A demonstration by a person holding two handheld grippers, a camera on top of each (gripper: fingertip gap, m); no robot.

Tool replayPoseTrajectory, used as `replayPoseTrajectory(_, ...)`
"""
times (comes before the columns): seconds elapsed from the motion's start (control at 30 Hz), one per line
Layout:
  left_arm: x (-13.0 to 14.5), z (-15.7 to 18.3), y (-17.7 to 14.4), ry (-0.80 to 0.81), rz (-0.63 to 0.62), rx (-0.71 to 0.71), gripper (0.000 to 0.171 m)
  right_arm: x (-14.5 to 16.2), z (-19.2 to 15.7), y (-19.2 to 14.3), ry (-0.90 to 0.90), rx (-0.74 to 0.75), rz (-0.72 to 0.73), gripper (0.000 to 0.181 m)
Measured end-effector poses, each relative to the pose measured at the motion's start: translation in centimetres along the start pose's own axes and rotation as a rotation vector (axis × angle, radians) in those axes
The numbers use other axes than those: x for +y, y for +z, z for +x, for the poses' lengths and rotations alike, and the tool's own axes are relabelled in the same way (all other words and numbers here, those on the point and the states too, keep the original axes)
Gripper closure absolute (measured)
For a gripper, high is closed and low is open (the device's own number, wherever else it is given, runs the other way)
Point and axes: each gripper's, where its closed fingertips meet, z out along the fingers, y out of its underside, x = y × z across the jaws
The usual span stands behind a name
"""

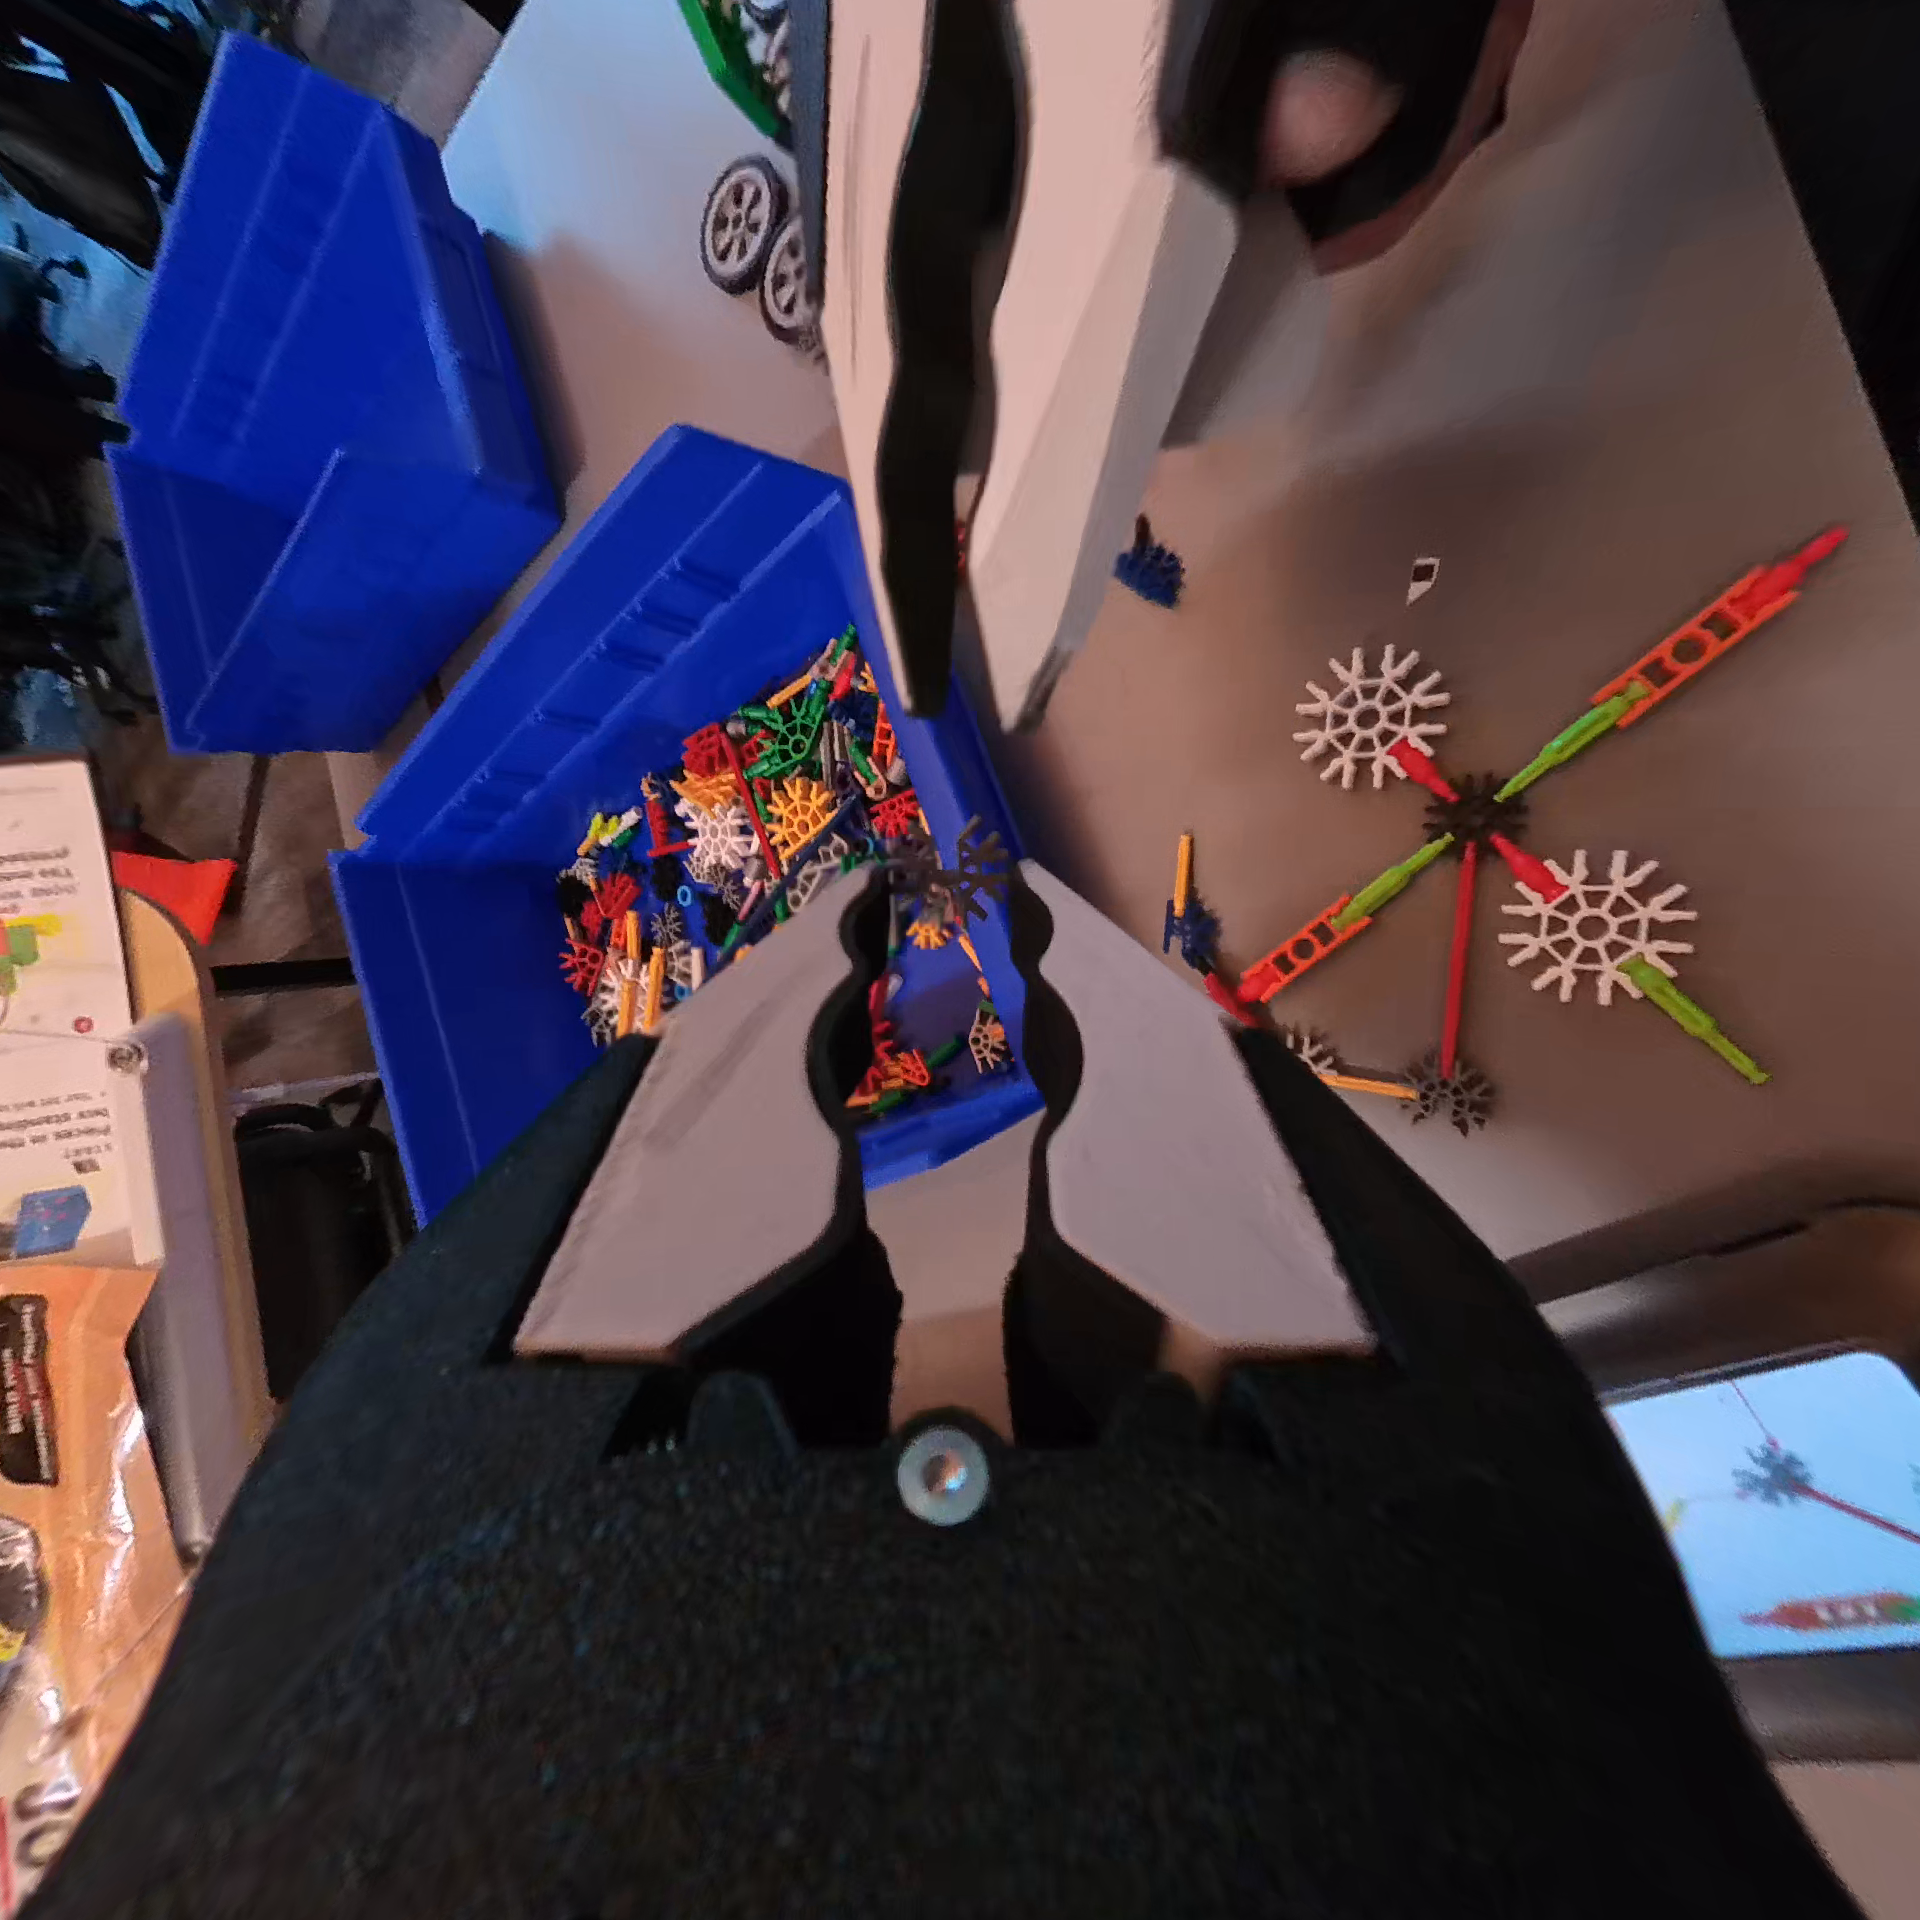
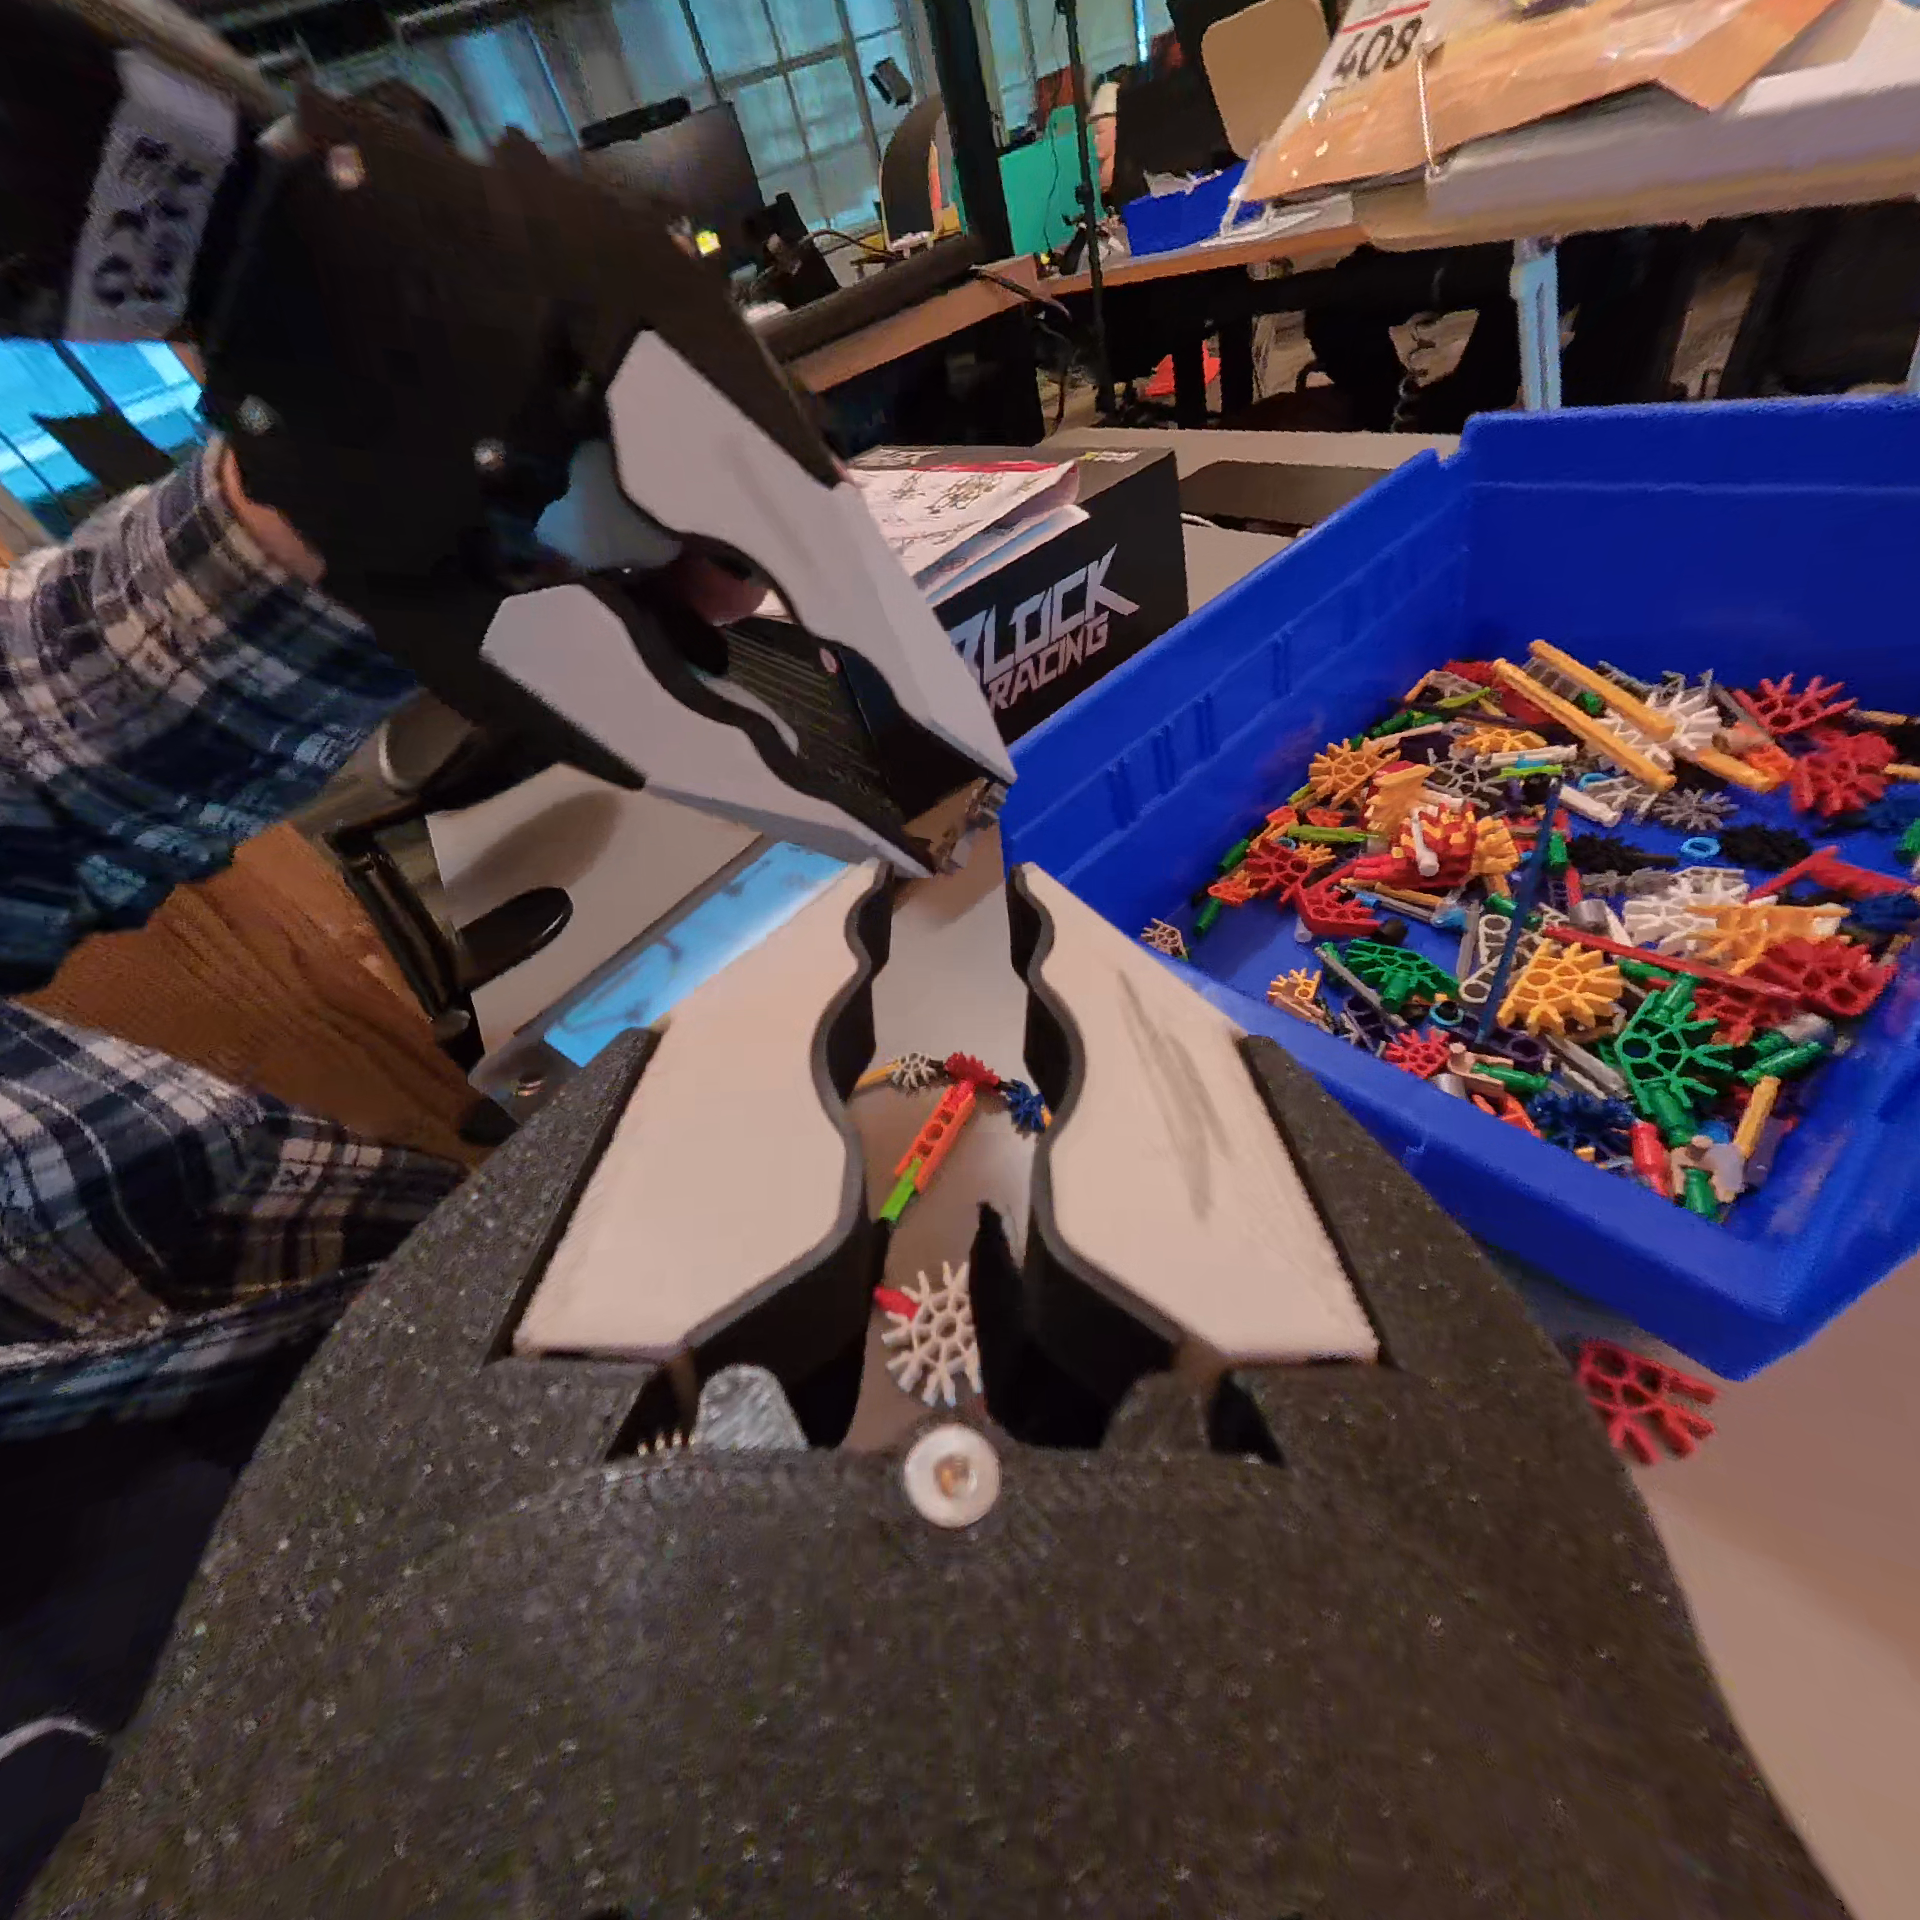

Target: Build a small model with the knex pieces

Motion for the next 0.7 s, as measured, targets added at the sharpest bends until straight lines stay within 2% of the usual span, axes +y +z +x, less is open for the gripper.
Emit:
replayPoseTrajectory(0.23, -0.8, -0.2, 0.4, 0.044, -0.006, -0.075, 0.15, 0.3, 0.6, 1.3, 0.13, -0.05, 0.001, 0.163)
replayPoseTrajectory(0.37, -1.4, 0.1, 0.6, 0.081, -0.002, -0.094, 0.151, 0.3, 0.7, 1.4, 0.124, -0.059, -0.006, 0.175)
replayPoseTrajectory(0.53, -2.0, -0.3, 0.7, 0.072, 0.031, -0.123, 0.154, 0.1, 1.1, 0.9, 0.119, -0.068, -0.009, 0.179)
replayPoseTrajectory(0.7, -1.9, -0.1, 0.8, 0.022, 0.072, -0.077, 0.153, 0.3, 1.1, 0.6, 0.102, -0.082, -0.041, 0.179)
